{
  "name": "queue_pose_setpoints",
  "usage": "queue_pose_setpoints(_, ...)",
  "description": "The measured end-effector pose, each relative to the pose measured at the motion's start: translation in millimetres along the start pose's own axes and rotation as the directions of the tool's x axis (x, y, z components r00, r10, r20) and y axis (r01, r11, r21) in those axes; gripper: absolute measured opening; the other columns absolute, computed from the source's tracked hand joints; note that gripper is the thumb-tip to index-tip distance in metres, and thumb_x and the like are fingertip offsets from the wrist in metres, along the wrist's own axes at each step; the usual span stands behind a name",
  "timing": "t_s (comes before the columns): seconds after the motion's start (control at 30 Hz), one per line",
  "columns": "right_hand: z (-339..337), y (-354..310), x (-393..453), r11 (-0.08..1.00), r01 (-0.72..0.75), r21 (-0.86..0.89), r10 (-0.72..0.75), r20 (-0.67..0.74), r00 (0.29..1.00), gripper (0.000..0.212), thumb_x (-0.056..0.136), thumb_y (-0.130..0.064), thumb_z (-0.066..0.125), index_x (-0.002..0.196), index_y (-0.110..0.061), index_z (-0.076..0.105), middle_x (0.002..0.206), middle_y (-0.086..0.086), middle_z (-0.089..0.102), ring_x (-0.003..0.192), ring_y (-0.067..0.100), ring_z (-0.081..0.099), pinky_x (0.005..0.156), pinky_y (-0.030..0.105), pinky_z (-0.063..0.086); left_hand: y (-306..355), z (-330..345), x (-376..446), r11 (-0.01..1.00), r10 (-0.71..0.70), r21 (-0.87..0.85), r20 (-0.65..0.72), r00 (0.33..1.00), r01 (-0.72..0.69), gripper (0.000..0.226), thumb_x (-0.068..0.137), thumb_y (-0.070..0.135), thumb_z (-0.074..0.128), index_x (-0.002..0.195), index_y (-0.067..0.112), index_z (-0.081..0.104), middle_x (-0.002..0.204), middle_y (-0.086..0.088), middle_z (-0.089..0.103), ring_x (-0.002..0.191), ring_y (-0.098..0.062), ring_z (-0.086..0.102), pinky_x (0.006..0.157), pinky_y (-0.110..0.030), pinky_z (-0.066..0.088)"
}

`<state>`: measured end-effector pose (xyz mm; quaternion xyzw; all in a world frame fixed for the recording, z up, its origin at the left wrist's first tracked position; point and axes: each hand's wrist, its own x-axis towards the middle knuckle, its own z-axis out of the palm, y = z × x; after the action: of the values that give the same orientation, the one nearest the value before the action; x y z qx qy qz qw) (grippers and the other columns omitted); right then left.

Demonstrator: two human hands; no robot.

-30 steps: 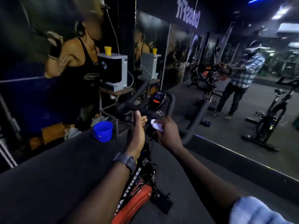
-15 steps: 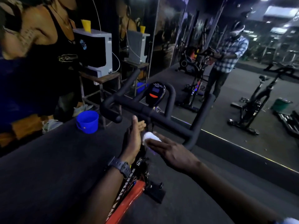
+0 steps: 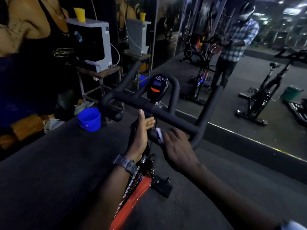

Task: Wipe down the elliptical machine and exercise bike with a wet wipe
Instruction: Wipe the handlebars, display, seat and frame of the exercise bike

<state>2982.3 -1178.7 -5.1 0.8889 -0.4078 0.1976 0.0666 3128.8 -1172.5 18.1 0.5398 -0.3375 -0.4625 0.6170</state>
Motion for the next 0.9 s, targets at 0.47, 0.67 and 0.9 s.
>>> queue_pose_setpoints(0.47,10,-22,2,0.998,0.031,-0.057,-0.033,-0.034,0.999,0.057,0.103,-0.053,0.029,0.148,-0.019,0.041,0.139,0.008,0.053,0.115,0.029,0.055,0.106,0.04,0.037,25,14,25,0.994,-0.015,0.104,0.247,0.969,-0.011,0.089,0.1,0.066,-0.002,0.14,0.014,0.059,0.143,-0.01,0.059,0.128,-0.014,0.053,0.111,-0.03,0.029)
queue_pose_setpoints(0.67,-13,44,-46,0.989,0.132,-0.069,-0.141,-0.149,0.979,0.044,0.102,-0.039,0.05,0.141,-0.018,0.053,0.123,0.0,0.066,0.105,0.02,0.063,0.094,0.032,0.044,35,22,32,0.988,-0.034,0.152,0.349,0.937,-0.02,0.089,0.099,0.066,-0.004,0.137,0.018,0.061,0.133,-0.006,0.066,0.123,-0.018,0.06,0.106,-0.039,0.042)
queue_pose_setpoints(0.9,15,-19,31,0.995,-0.07,-0.076,0.07,-0.005,0.998,0.044,0.093,-0.045,0.055,0.122,-0.014,0.043,0.089,0.008,0.069,0.074,0.03,0.066,0.072,0.039,0.047,35,30,38,0.991,-0.017,0.13,0.349,0.937,-0.03,0.095,0.097,0.07,-0.005,0.124,0.017,0.068,0.114,-0.004,0.074,0.105,-0.019,0.062,0.098,-0.038,0.043)
